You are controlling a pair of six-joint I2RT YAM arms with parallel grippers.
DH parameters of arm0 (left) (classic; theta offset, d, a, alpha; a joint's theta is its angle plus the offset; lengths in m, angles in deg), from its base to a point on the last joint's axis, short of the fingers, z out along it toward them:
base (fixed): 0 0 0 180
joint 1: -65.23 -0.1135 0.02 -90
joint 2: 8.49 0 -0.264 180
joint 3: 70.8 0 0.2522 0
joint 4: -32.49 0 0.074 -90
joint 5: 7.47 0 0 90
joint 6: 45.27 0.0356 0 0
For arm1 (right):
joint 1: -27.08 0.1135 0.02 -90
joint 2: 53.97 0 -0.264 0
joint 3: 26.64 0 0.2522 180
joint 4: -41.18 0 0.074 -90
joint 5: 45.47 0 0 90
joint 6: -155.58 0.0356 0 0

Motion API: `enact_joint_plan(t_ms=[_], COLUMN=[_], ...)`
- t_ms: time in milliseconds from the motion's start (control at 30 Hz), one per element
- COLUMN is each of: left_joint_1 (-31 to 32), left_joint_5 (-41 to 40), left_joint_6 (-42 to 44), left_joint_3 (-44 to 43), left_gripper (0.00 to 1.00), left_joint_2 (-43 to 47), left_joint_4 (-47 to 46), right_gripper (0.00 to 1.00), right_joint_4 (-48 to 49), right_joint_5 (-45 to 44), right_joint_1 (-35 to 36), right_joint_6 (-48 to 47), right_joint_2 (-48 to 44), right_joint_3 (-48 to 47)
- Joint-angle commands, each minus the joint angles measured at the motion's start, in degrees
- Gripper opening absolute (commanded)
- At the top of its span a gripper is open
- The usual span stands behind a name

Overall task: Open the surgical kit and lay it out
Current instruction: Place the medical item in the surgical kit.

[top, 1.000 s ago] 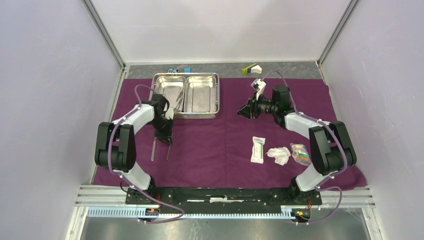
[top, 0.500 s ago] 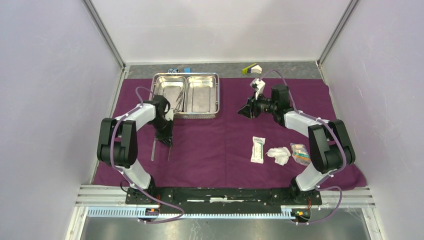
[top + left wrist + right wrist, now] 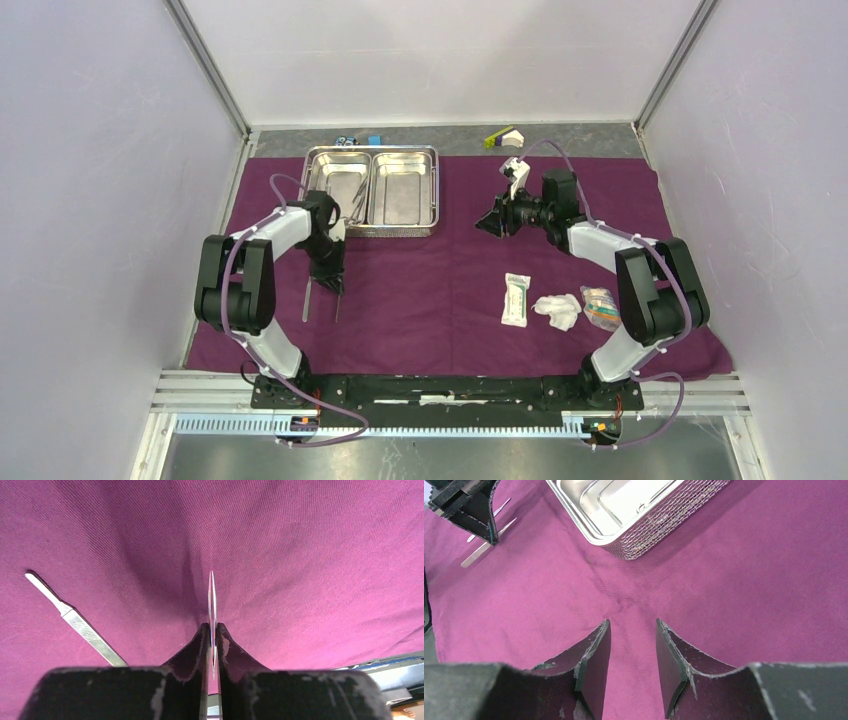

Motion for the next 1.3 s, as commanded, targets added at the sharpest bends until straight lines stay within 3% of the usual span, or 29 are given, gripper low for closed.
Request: enact_joint_plan(t_ms=[0,467,1267], left_joint_1=[-0.41,-0.41,-0.41], left_joint_5=[0.10,-0.81,-1.12], left_joint_6=[-2.27,-2.36,-2.09], left_joint_3=[-0.89,-0.89,-0.97], left_gripper=[0.14,0.22,0.24], left_joint_2=[-1.16,-0.73,-1.20], left_joint_4=[-0.58,-0.55,-0.29], right_gripper=[0.44,0.44,0.44], right_joint_4=[0.36,0.10,-0.02], right_joint_5=[-0.10,-0.09,-0.26], right_joint_1=[-0.12,-0.15,-0.12], right_joint_6=[-1.09,-1.04,-1.11], right_joint_2=[1.01,1.48,0.76], right_joint_3=[-2.62,-2.88,-2.70])
